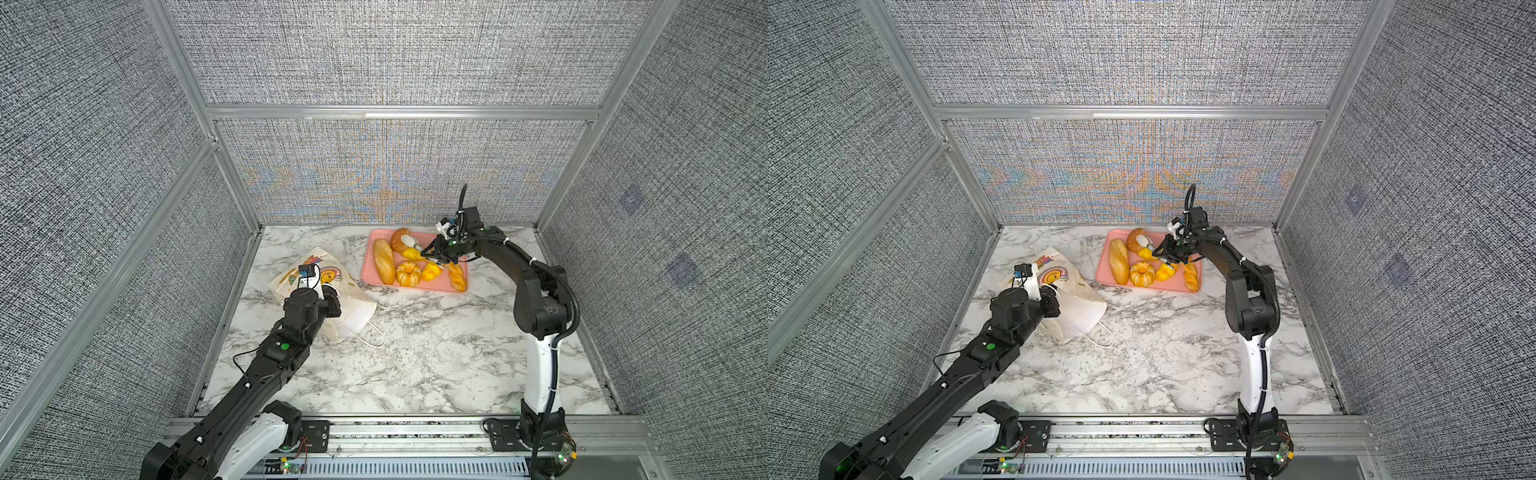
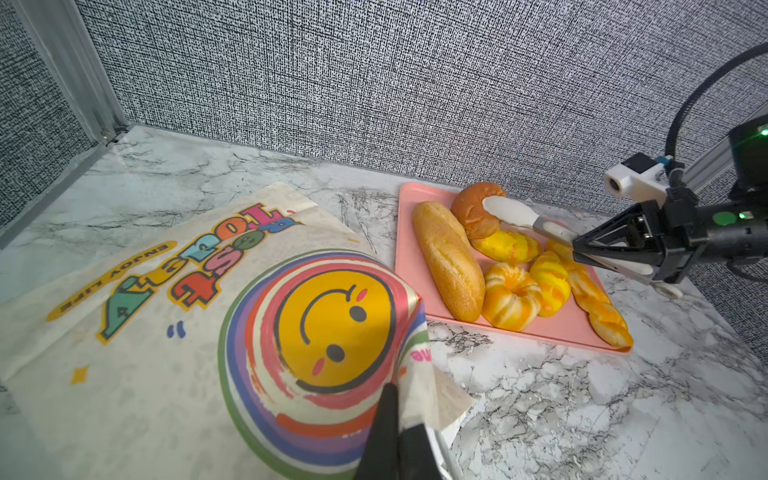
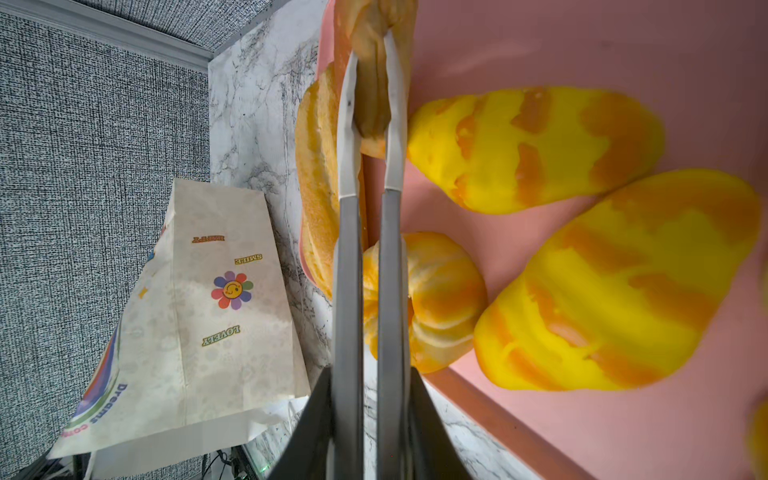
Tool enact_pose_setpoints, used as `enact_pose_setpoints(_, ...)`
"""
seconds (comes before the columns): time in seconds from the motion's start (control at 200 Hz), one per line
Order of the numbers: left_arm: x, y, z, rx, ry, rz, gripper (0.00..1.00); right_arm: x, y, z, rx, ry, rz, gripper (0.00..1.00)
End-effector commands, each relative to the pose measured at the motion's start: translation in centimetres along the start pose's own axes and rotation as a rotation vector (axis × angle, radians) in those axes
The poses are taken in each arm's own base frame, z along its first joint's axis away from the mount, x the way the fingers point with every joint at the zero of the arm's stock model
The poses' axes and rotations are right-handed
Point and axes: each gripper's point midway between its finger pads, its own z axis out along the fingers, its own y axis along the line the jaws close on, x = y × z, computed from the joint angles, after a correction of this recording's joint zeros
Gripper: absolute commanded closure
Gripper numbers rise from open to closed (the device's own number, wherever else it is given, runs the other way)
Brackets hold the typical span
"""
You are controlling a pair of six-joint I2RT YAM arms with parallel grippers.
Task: Take the fake bread out of the paper bag
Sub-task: 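Carry the brown bun with the tongs over the pink tray, then lower the brown bun onto the tray and open the tongs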
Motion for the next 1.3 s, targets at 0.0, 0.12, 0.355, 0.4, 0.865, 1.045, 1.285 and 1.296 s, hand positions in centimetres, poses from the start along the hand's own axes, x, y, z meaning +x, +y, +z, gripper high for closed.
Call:
enact_pose_setpoints(0.0, 0.3, -0.1, -0.1, 0.006, 0.018, 0.008, 1.0, -0.2, 0.5, 0.7, -0.022, 0.019, -0.007, 1.0)
enact_pose_setpoints(0.12, 0.4, -0.1, 0.0, 0.006, 0.021, 0.007, 1.0, -0.3, 0.4, 1.8, -0.031, 0.038, 0.002, 1.0)
enact_pose_setpoints(0.355, 0.3, -0.2, 0.0, 0.009, 0.023, 0.009, 1.0, -0.1, -0.2, 3.0, -0.012, 0.055, 0.006, 1.0)
enact_pose_setpoints(0.4, 0.3, -0.3, -0.1, 0.011, 0.025, 0.01, 1.0, 0.0, -0.7, 3.0, 0.01, 0.058, 0.006, 1.0)
enact_pose_setpoints(0.865, 0.2, -0.3, 0.1, 0.014, 0.025, 0.008, 1.0, -0.4, -2.2, -0.7, 0.095, 0.005, 0.036, 0.6)
enact_pose_setpoints(1.045, 0.1, -0.3, -0.1, 0.01, 0.025, 0.016, 1.0, -0.4, -2.0, -1.1, 0.102, 0.011, 0.03, 0.55)
enact_pose_setpoints(1.285, 0.0, -0.2, -0.3, 0.006, 0.028, 0.054, 1.0, -0.8, -0.9, -3.0, 0.119, -0.016, 0.003, 0.52)
enact_pose_setpoints(1.296, 0.0, -0.2, -0.3, 0.006, 0.029, 0.056, 1.0, -0.8, -0.8, -3.2, 0.119, -0.018, 0.0, 0.52)
